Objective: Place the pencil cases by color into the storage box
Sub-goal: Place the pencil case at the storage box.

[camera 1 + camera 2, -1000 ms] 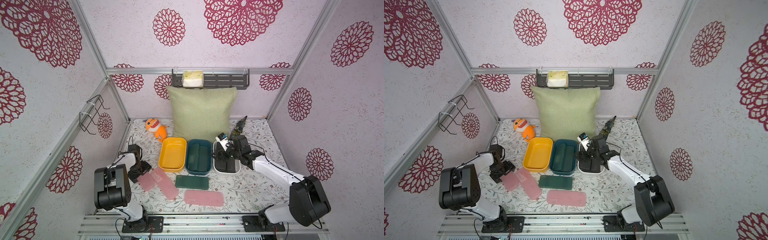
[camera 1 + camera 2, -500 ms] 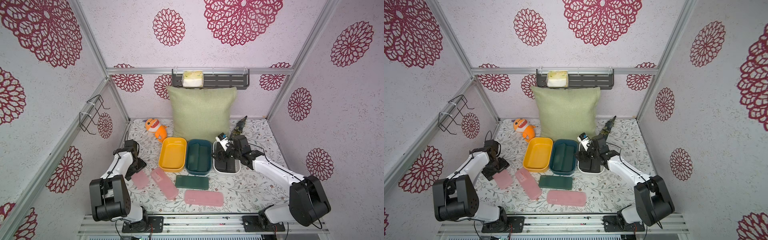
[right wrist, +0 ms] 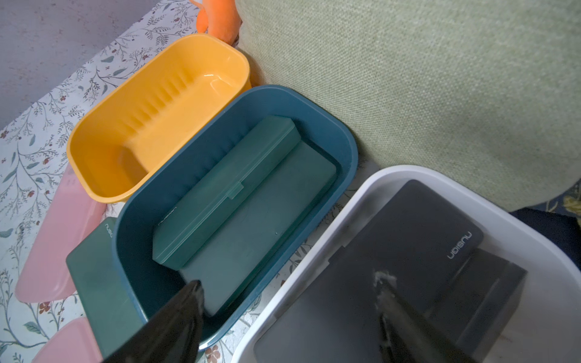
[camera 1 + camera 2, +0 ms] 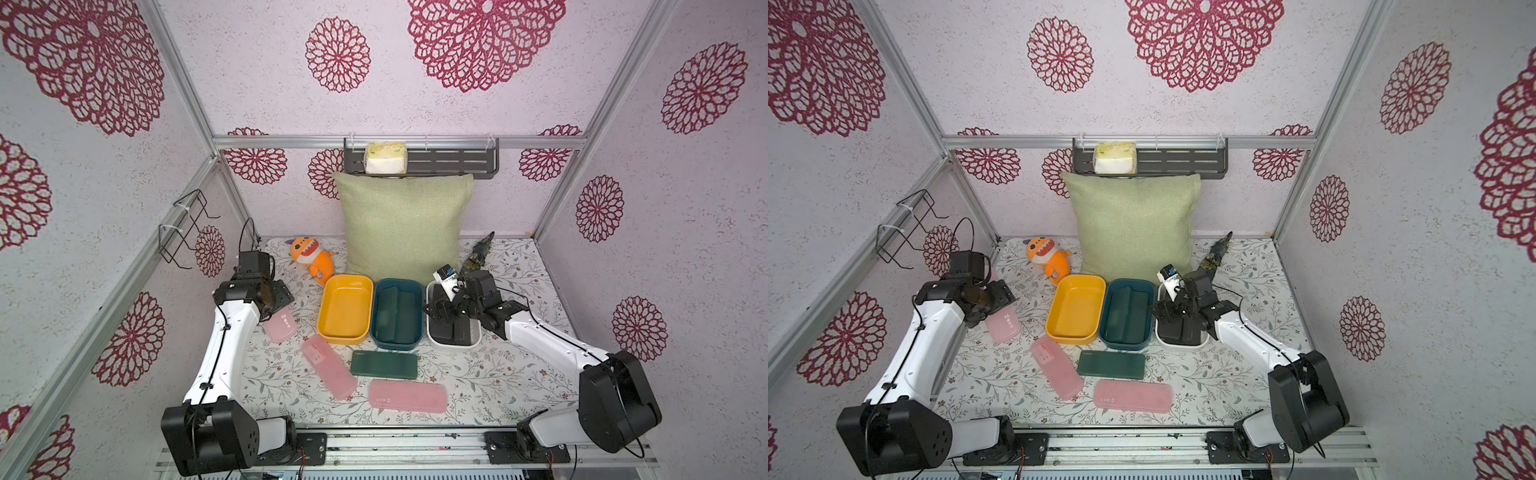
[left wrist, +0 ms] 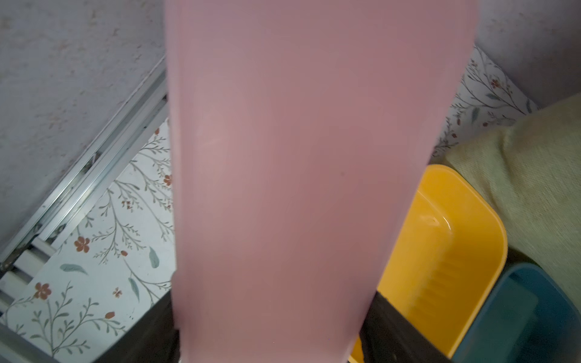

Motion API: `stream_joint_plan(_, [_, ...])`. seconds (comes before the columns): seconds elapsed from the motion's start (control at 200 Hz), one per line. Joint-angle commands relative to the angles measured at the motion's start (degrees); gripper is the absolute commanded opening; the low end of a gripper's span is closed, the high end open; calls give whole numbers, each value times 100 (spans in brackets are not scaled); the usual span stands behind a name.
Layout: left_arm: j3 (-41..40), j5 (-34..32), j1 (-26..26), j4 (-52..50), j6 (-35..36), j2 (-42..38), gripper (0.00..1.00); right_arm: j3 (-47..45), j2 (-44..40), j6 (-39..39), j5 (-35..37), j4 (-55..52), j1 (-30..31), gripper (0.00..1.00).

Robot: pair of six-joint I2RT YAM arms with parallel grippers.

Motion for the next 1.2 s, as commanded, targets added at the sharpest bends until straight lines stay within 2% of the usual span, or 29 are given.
stream_joint_plan(0.0, [316, 271, -362, 156, 518, 330, 52, 211, -101, 283, 233, -33, 19, 86])
stream_joint_plan(0.325, [1324, 861, -1309, 401, 1313, 1408, 53, 229, -156, 543, 524, -188, 2, 86])
stream_joint_plan(0.525, [1913, 1084, -1754, 532, 1417, 2249, 53, 213, -176, 645, 606, -236, -26, 86])
stream_joint_plan(0.815, [2314, 1234, -1947, 534, 1252, 3177, 54, 216, -245, 659, 718, -357, -49, 86])
stream_joint_plan(1.196, [1997, 1117, -2044, 426, 909, 3397, 54, 214, -233, 670, 737, -399, -64, 87])
